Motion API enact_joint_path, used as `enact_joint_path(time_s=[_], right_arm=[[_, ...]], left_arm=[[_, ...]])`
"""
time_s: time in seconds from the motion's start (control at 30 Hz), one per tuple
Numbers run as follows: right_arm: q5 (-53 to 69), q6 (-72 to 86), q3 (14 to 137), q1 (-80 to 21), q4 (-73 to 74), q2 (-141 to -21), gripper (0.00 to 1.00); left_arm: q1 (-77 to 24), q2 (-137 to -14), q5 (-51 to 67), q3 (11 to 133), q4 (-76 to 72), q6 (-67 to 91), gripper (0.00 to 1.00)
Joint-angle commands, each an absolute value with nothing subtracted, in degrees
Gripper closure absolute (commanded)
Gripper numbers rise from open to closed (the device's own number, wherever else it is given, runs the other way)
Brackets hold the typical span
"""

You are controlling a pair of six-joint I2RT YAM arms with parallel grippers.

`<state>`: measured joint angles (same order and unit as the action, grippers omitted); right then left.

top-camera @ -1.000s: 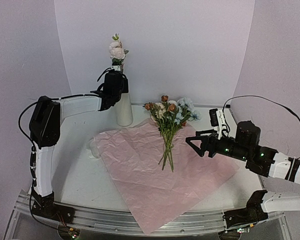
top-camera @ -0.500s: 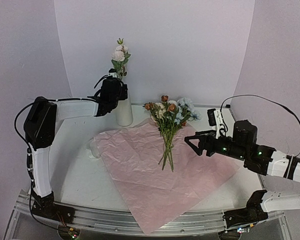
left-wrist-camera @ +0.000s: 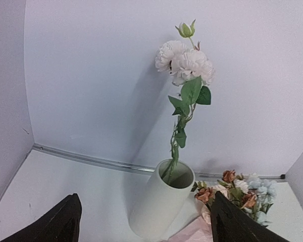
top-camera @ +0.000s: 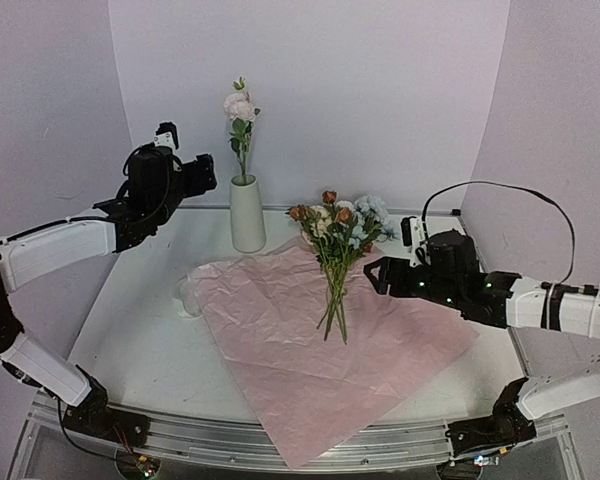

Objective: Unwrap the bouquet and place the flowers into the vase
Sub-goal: Insert the fake flower into the vase, then pick up the fake flower from the wrapping paper.

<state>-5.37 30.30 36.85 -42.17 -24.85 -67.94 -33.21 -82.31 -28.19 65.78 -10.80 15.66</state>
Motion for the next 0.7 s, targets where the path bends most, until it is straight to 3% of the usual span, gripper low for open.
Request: enact_joint_path(time_s=[0.0,0.37,0.67], right_arm=[[-11.1,38.8,44.2,-42.4,-19.2,-75.8,0.29],[-8.3,44.8,56.0,-42.3,-17.8,-93.2,0.52],[-8.7,51.3,63.1,-42.2,-17.0,-105.1,0.56]], left_arm=[[-33.1,-79.1,-16.5,63.7,-2.8,22.0,0.09],[-33.2,-79.8,3.5,55.6,2.6,31.0,0.09],[-33.4,-79.7,7.7,51.8,1.8,34.4,0.08]])
